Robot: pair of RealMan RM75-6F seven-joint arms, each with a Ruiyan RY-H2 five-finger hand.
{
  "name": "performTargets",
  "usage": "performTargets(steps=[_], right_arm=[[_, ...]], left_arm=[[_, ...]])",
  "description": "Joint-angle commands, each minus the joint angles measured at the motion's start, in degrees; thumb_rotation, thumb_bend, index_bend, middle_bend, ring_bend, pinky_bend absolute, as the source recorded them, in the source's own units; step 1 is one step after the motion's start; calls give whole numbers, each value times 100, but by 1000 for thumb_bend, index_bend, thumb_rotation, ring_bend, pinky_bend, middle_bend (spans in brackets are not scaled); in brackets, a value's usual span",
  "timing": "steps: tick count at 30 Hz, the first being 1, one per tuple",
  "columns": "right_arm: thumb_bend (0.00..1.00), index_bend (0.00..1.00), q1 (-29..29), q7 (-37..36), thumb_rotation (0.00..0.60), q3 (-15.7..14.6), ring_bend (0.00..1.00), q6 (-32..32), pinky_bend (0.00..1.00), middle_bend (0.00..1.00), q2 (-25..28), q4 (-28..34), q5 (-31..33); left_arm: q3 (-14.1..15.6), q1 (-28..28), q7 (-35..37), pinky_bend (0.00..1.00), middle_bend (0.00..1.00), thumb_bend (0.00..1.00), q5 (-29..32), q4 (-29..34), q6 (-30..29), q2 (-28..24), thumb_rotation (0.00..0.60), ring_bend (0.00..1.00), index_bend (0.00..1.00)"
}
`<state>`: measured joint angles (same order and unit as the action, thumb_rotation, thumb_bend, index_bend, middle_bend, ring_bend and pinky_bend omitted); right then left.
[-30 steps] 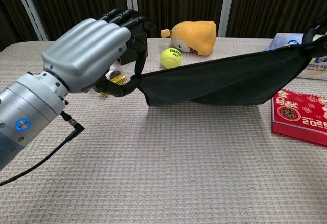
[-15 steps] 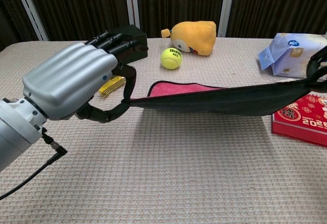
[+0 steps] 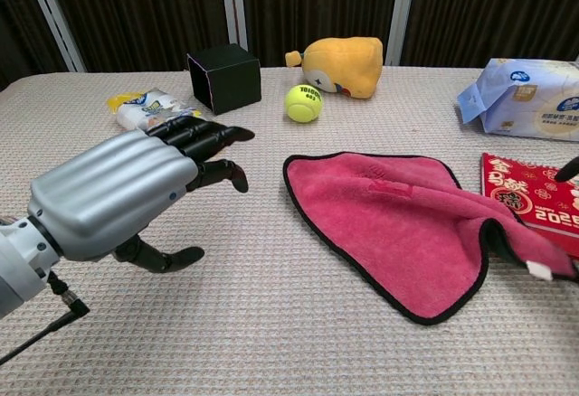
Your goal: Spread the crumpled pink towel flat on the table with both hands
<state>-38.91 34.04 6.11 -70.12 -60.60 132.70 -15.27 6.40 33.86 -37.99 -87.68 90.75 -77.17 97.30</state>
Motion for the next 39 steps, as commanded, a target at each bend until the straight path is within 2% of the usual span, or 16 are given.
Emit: performTargets(steps=[1, 8, 11, 15, 17, 20, 22, 23, 25, 27, 28, 35, 37, 39], right_arm=[[493, 0, -236, 344, 600, -215, 596, 162, 569, 567, 89, 85, 425], [470, 0, -330, 380, 600, -288, 484, 156, 476, 465, 163, 160, 531], [468, 0, -249, 264, 600, -303, 396, 75, 414, 374, 173, 178, 219], [468, 0, -38, 37, 600, -357, 300, -48, 388, 281, 170, 148, -452], [469, 0, 115, -83, 600, -412, 269, -178, 378, 254, 141, 101, -929], [549, 0, 342, -245, 600, -514, 210, -368, 339, 215, 95, 19, -1601], [602, 0, 452, -328, 600, -551, 158, -480, 284, 187, 78, -35, -1937], [622, 0, 579, -405, 600, -626, 115, -591, 238, 162, 51, -106, -2297], [634, 0, 706, -484, 600, -702, 63, -701, 168, 122, 16, -193, -2639], [635, 0, 910, -618, 600, -825, 32, -885, 119, 92, -43, -388, -3148], [631, 0, 1039, -729, 600, -894, 25, -999, 105, 83, -100, -540, -3477], [414, 0, 1727, -1412, 600, -1231, 0, -1641, 0, 1, -452, -1558, -4981], [392, 0, 1907, -1508, 600, -1295, 0, -1850, 0, 0, -556, -1880, -5275], [387, 0, 2044, -1487, 600, -1348, 0, -2033, 0, 0, -655, -2142, -5475]], left_arm=[[82, 24, -22, 0, 0, 193, 114, 266, 289, -241, 600, 0, 210], [33, -28, -43, 0, 0, 185, 134, 535, 392, -394, 600, 0, 172], [15, -65, -34, 0, 2, 192, 170, 634, 435, -411, 600, 0, 95], [-13, -116, -34, 0, 0, 236, 279, 779, 507, -472, 600, 0, 14], [-16, -137, -20, 0, 0, 328, 313, 859, 540, -525, 600, 0, 0], [-23, -172, 32, 0, 0, 467, 324, 974, 540, -608, 600, 0, 0], [-25, -197, 70, 0, 0, 525, 317, 1021, 512, -657, 600, 0, 0], [-14, -230, 119, 0, 0, 548, 320, 1066, 489, -711, 600, 0, 0], [1, -264, 179, 0, 0, 569, 321, 1109, 466, -766, 600, 0, 0], [32, -333, 301, 0, 0, 524, 314, 1157, 405, -856, 600, 0, 0], [47, -379, 385, 0, 0, 465, 290, 1175, 347, -921, 600, 0, 0], [81, -638, 722, 0, 0, 72, 135, 1280, -39, -1342, 600, 0, 0], [124, -731, 786, 0, 0, 12, 75, 1334, -155, -1482, 600, 0, 0], [171, -793, 832, 0, 0, 0, 22, 1361, -215, -1579, 600, 0, 0]])
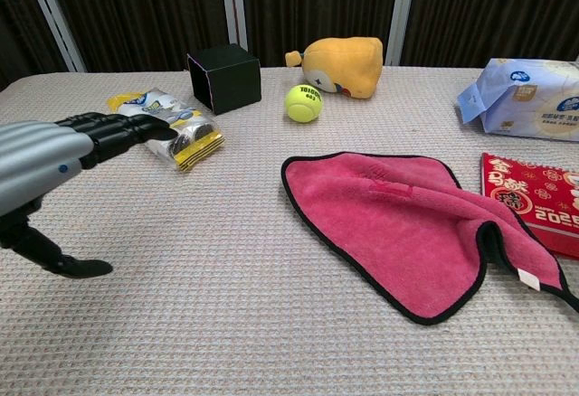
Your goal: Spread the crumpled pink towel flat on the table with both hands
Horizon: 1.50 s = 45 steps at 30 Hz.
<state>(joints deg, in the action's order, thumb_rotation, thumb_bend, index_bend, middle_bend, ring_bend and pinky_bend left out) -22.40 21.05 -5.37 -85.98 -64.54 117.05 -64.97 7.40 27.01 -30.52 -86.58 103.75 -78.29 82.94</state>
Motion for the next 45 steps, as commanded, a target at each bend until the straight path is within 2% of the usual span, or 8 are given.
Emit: performTargets(steps=[1, 7, 17, 19, 22, 26, 32, 45], right_arm=[[386, 0, 438, -176, 600, -212, 0, -511, 0, 0, -298, -665, -567], [386, 0, 799, -321, 600, -164, 0, -895, 0, 0, -640, -1298, -902], [385, 0, 990, -468, 600, -32, 0, -806, 0, 0, -789, -1578, -1068], [386, 0, 1027, -491, 600, -13, 0, -781, 0, 0, -802, -1610, -1081], [386, 0, 1058, -510, 600, 46, 0, -718, 0, 0, -815, -1671, -1062], [385, 0, 1090, -576, 600, 134, 0, -654, 0, 0, -813, -1692, -1067], [386, 0, 1167, -723, 600, 216, 0, -602, 0, 0, -787, -1728, -1125], [385, 0, 1272, -1044, 600, 452, 0, -415, 0, 0, -678, -1821, -1082]], left_arm=[[90, -132, 99, 0, 0, 0, -102, 67, -127, -180, 600, 0, 0], [257, -180, 677, 0, 0, 0, -456, -12, -113, -554, 600, 0, 0], [92, 785, 1107, 0, 0, 20, -1269, -626, 985, -1080, 600, 0, 0], [-33, 994, 1077, 0, 0, 106, -1303, -668, 1230, -1092, 600, 0, 0], [-202, 1278, 942, 0, 0, 330, -1257, -636, 1655, -1081, 600, 0, 0], [-453, 1594, 625, 0, 0, 520, -1062, -489, 2191, -954, 600, 0, 0], [-819, 1990, -38, 0, 0, 674, -536, -326, 2957, -575, 600, 0, 0], [-1529, 2745, -1435, 0, 0, 743, 1200, -791, 3825, 754, 600, 0, 0]])
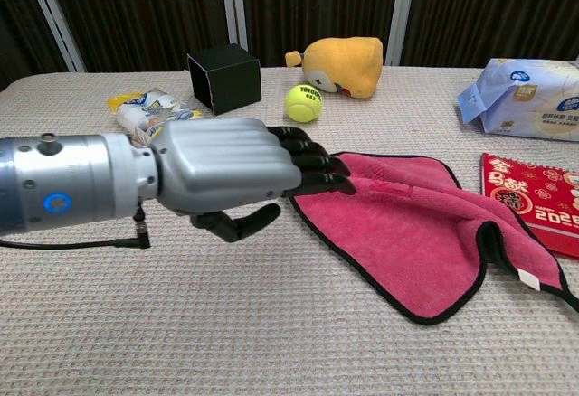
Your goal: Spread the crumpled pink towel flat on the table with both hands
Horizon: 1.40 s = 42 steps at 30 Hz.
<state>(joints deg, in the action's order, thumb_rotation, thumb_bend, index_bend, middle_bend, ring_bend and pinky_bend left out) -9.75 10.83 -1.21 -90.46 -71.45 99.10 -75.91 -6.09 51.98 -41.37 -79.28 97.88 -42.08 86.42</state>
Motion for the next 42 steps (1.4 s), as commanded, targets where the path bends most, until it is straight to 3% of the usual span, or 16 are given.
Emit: performTargets(steps=[1, 10, 19, 31, 42], right_arm=[[386, 0, 12, -39, 600, 52, 0, 59, 0, 0, 17, -41, 29], [386, 0, 41, -237, 600, 172, 0, 293, 0, 0, 45, -128, 117], [385, 0, 90, -423, 600, 267, 0, 459, 0, 0, 79, -206, 178], [386, 0, 129, -539, 600, 388, 0, 576, 0, 0, 113, -198, 183], [386, 0, 183, -557, 600, 458, 0, 604, 0, 0, 137, -170, 135]], left_arm=[[-203, 312, -445, 0, 0, 743, 607, -261, 240, 522, 600, 0, 0], [-269, 886, -1117, 0, 0, 743, 1623, -851, 388, 1524, 600, 0, 0], [-165, 1279, -1402, 0, 0, 744, 2280, -1245, 386, 2035, 600, 0, 0], [215, 1468, -1470, 0, 0, 744, 2847, -1465, 327, 2265, 600, 0, 0], [728, 1280, -1212, 0, 0, 744, 2490, -972, 81, 1861, 600, 0, 0]])
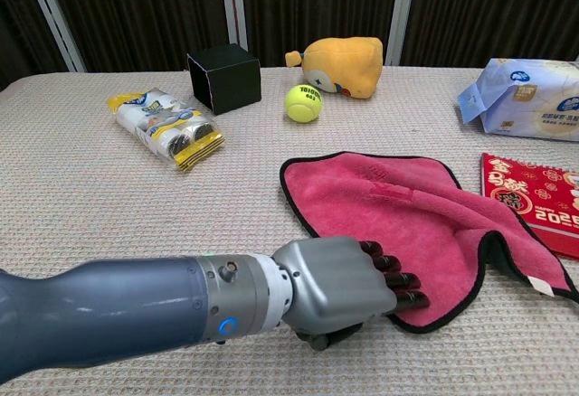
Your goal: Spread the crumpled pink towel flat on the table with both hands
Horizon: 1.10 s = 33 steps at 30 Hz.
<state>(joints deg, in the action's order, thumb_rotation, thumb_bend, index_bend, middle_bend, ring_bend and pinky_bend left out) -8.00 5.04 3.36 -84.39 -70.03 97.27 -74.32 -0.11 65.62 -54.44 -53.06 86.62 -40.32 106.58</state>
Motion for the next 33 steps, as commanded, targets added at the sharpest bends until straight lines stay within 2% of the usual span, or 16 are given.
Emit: performTargets(steps=[1, 15, 33], right_arm=[[386, 0, 9, 41, 600, 1, 0, -5, 0, 0, -8, 21, -43], [385, 0, 41, 96, 600, 95, 0, 8, 0, 0, -5, 118, -104], [386, 0, 109, 64, 600, 119, 0, 13, 0, 0, 14, 152, -234]], left_arm=[[176, -116, 131, 0, 0, 744, -180, 208, -127, -217, 600, 0, 0], [756, -474, 591, 0, 0, 744, -803, 624, -353, -817, 600, 0, 0], [1214, -755, 907, 0, 0, 743, -1536, 1001, -479, -1274, 600, 0, 0]])
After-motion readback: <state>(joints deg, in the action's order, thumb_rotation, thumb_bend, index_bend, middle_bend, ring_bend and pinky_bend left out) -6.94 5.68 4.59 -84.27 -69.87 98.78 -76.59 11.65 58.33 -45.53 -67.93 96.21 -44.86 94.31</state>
